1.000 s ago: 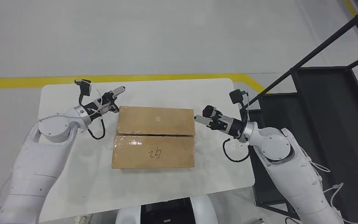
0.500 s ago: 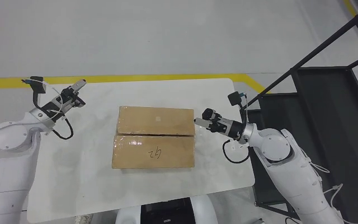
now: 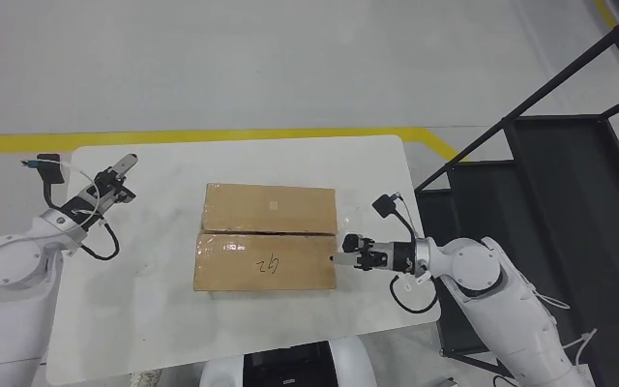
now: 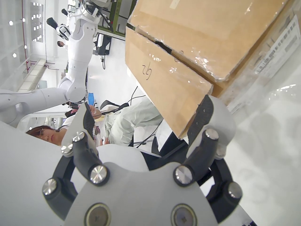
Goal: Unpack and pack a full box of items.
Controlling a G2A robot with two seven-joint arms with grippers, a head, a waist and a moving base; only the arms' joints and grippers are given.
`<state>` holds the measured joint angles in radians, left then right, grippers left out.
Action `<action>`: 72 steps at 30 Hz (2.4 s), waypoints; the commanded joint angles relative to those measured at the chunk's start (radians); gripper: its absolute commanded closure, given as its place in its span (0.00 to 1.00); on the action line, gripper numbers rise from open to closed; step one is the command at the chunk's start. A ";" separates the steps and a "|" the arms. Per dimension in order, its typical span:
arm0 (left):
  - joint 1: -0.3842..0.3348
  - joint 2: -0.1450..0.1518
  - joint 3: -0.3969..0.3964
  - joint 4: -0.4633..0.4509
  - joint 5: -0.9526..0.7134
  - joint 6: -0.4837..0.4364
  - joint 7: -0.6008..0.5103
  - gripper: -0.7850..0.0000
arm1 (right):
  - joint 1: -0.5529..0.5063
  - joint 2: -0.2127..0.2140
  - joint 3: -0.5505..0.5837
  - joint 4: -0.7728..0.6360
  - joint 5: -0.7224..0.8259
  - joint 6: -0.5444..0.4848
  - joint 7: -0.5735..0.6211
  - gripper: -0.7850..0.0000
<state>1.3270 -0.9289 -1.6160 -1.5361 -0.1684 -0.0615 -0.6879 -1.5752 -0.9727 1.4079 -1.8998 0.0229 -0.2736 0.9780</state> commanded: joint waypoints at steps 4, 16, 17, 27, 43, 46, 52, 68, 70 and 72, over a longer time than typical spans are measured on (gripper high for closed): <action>0.000 0.000 0.000 0.000 -0.001 0.000 0.000 0.00 | 0.003 -0.006 -0.034 0.012 -0.035 0.050 -0.082 0.00; 0.000 0.000 0.000 0.000 -0.001 0.000 0.000 0.00 | 0.084 -0.020 -0.098 0.089 -0.021 0.127 -0.160 0.00; 0.000 0.000 0.000 0.000 -0.001 0.000 0.000 0.00 | 0.092 -0.021 -0.103 0.093 -0.014 0.128 -0.164 0.00; 0.000 0.000 0.000 0.000 -0.001 0.000 0.000 0.00 | 0.180 -0.044 -0.155 0.160 0.100 0.136 -0.259 0.00; 0.000 0.000 0.000 0.000 -0.001 0.000 0.000 0.00 | 0.331 -0.098 -0.248 0.229 0.385 0.223 -0.390 0.00; 0.000 0.000 0.000 0.000 -0.001 0.000 0.000 0.00 | 0.331 -0.094 -0.251 0.228 0.347 0.255 -0.332 0.00; 0.000 0.000 0.000 0.000 -0.001 0.000 0.000 0.00 | 0.299 -0.091 -0.239 0.211 0.368 0.298 -0.308 0.00; 0.039 -0.001 -0.036 -0.029 -0.014 0.000 0.018 0.00 | 0.519 -0.157 -0.379 0.349 0.367 0.235 -0.510 0.00; 0.046 0.000 -0.044 -0.033 -0.016 -0.003 0.014 0.00 | 0.564 -0.170 -0.405 0.400 0.357 0.212 -0.530 0.00; 0.051 0.001 -0.052 -0.036 -0.019 -0.004 0.010 0.00 | 0.607 -0.183 -0.427 0.447 0.343 0.190 -0.547 0.00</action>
<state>1.3752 -0.9286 -1.6641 -1.5707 -0.1859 -0.0647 -0.6758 -0.9931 -1.1493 0.9919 -1.4804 0.3718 -0.0722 0.4391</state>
